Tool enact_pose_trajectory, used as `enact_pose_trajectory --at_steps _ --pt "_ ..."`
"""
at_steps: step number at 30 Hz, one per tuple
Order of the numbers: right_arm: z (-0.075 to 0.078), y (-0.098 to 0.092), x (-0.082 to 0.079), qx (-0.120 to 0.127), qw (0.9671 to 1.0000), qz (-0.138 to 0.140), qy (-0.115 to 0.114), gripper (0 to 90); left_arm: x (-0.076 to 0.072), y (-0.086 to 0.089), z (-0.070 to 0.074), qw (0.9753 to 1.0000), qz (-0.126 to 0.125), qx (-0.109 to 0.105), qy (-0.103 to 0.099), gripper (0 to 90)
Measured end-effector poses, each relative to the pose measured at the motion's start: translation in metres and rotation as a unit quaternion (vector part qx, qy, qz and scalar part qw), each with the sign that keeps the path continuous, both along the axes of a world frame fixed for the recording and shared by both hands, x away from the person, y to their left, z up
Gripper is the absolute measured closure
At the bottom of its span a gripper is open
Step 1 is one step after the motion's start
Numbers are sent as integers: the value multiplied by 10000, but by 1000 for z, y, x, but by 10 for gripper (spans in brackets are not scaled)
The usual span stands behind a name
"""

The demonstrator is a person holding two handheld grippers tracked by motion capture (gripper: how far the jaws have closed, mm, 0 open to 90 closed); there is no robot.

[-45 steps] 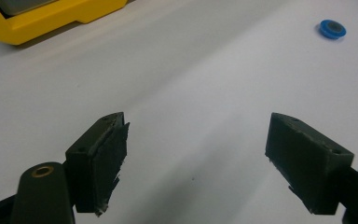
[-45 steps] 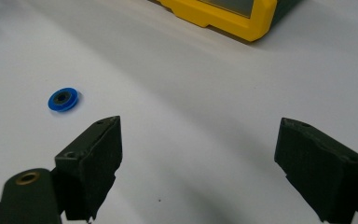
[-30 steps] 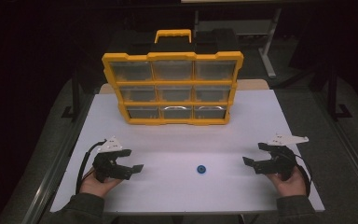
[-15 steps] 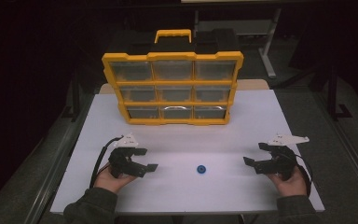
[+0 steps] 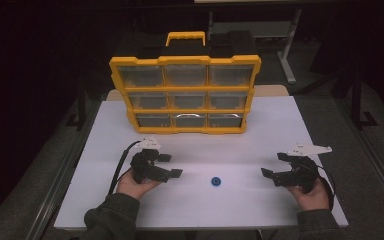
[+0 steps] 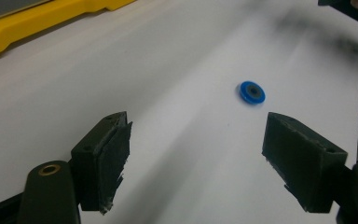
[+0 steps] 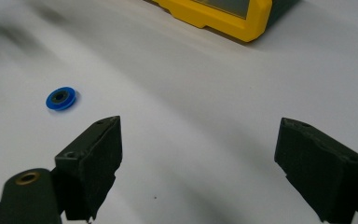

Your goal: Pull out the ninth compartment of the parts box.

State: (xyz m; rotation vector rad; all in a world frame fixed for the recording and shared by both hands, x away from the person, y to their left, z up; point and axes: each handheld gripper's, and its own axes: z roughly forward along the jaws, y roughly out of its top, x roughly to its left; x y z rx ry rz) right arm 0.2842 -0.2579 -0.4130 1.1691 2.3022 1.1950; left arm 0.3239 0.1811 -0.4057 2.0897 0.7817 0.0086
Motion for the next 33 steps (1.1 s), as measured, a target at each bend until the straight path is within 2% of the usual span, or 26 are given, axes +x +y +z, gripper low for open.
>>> enact_pose_trajectory --at_steps 4,6,9,22,25,29,31,33 --pt "0 0 0 2 10000 12 2 139 8 -9 0 10000 -58 -23 10 228" --pt "0 0 0 -1 10000 20 -15 139 10 -14 0 9999 7 -147 26 230" --pt "0 0 0 10 10000 29 -16 139 15 -21 -1 9997 26 -221 108 240" --pt "0 1 1 4 10000 65 -22 139 32 -53 -3 9999 -35 -159 23 246" --pt "-1 1 2 -8 10000 85 -24 139 35 -59 -2 9998 5 -200 -34 247" --pt "-1 1 2 -20 9999 100 -16 139 41 -67 -1 9998 95 -189 27 247" --pt "-1 1 2 -24 9999 98 -12 139 44 -70 -1 9995 159 -260 87 258" --pt "-1 1 2 -29 9999 101 -12 139 48 -72 -2 9984 253 -470 180 286"
